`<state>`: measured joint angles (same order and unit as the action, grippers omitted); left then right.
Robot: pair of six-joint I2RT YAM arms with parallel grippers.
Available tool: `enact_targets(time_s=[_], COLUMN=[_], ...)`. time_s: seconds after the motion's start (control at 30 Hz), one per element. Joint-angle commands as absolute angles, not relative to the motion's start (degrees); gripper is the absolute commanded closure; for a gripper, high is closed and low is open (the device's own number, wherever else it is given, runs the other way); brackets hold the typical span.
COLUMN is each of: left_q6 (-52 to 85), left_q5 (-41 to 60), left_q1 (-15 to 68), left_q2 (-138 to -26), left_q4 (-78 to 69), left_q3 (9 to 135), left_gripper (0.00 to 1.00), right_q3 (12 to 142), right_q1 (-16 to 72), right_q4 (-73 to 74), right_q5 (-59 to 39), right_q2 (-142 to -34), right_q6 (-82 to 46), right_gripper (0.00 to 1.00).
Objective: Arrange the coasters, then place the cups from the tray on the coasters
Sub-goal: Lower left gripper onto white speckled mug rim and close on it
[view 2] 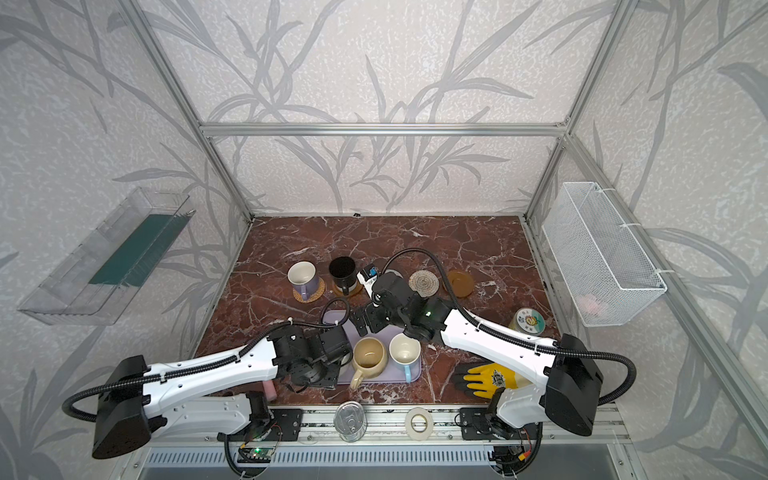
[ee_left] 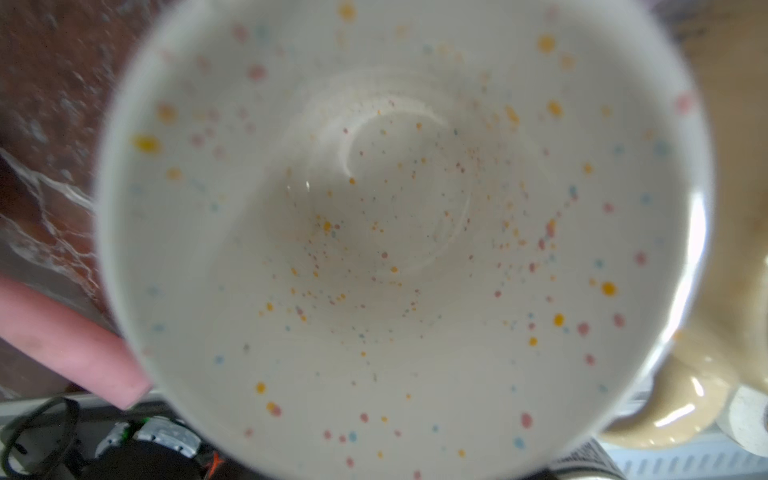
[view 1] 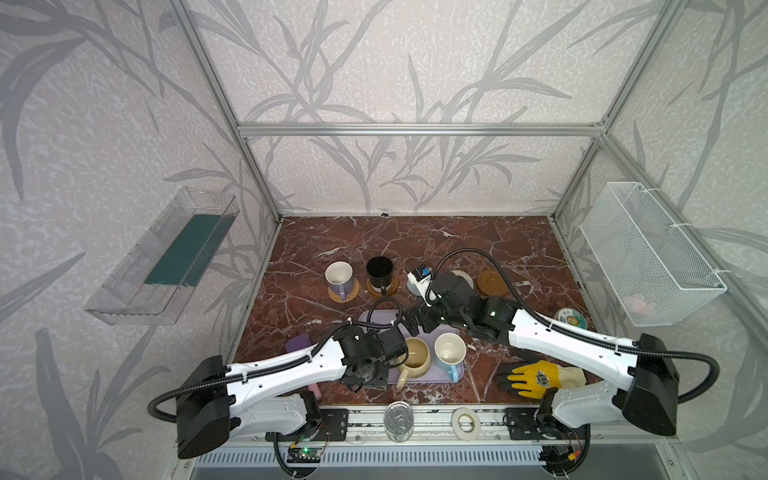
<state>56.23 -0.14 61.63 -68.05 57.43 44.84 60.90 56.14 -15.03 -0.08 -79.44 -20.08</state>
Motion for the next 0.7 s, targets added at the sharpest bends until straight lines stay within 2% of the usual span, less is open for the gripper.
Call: enact_targets(time_s=[0.0,0.1,0.4,0.53,0.67], left_q6=[57.09,56.96,57.39,57.22,56.87], left_q5=[-2.88,-2.82,-3.77,-4.42,-4.66], left_q1=[61.88,61.93,61.88,61.89,61.89], left_q2=[-69.23,-70.35,-70.48,-70.41,-70.33], left_q4=[57.14,56.72,55.33,54.50,53.97], left_q3=[44.03,44.06,43.36,42.71,42.19], left_gripper=[0.49,0.58,0.66,0.75,0.78], right_q3=[60.39,59.53,58.27,58.41,57.34], right_q1=[56.40,56.42,56.42,56.41,56.42], right_q4=[-14.14,-14.07,-13.17,-13.16,-12.70], right_q5=[-0.09,0.16,0.81,0.44,0.35], right_q2=[-77.83,-77.31,-76.90,-76.93,-76.26], right_q6=[-20.87,-21.10,-22.18,-22.67,-23.74], right_gripper=[0.01,0.01,0.01,0.01,0.01])
